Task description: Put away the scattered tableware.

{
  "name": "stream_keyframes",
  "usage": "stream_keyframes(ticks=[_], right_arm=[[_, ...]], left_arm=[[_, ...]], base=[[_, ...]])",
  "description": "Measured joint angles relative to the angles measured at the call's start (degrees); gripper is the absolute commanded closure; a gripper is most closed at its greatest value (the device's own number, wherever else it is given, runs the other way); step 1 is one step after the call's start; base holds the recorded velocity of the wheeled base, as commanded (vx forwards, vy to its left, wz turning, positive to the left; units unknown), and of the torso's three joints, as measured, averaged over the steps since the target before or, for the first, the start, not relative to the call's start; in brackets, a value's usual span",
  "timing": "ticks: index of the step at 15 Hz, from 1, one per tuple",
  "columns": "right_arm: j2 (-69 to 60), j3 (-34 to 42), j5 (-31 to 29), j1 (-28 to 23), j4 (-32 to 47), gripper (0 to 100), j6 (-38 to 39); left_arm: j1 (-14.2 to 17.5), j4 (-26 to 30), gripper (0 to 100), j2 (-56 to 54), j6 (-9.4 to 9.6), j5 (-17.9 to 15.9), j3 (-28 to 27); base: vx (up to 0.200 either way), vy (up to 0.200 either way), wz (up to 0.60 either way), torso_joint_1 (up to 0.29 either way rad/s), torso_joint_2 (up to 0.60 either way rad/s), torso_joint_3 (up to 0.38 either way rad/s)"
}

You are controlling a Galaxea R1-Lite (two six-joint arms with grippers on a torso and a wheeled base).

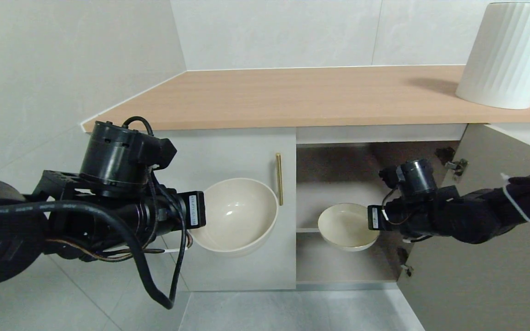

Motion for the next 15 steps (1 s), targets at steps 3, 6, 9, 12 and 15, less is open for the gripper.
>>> stream_keyframes(ticks=[3, 6, 9, 12, 15], right_arm=[[9.0, -0.72, -3.77, -0.71, -13.56, 100, 2.71], [15.82, -4.94, -5.25, -1.65, -16.24, 100, 3.15], [20.46, -10.56, -7.03, -3.72, -16.07, 100, 3.19], [24.45, -16.09, -10.14, -5.38, -15.64, 100, 3.17], [27.15, -19.9, -11.15, -6.56, -14.35, 100, 3.25]], left_arm=[[-0.22, 0.0, 100, 0.0, 0.02, 0.07, 0.01], [-0.57, -0.02, 100, 0.05, 0.02, 0.07, 0.01], [-0.61, -0.07, 100, 0.4, 0.02, 0.07, 0.01], [-0.61, -0.07, 100, 0.77, 0.02, 0.07, 0.0], [-0.61, -0.09, 100, 1.04, 0.02, 0.07, 0.0]], base=[[0.0, 0.0, 0.0, 0.0, 0.0, 0.0], [0.0, 0.0, 0.0, 0.0, 0.0, 0.0], [0.0, 0.0, 0.0, 0.0, 0.0, 0.0], [0.0, 0.0, 0.0, 0.0, 0.0, 0.0], [0.0, 0.0, 0.0, 0.0, 0.0, 0.0]])
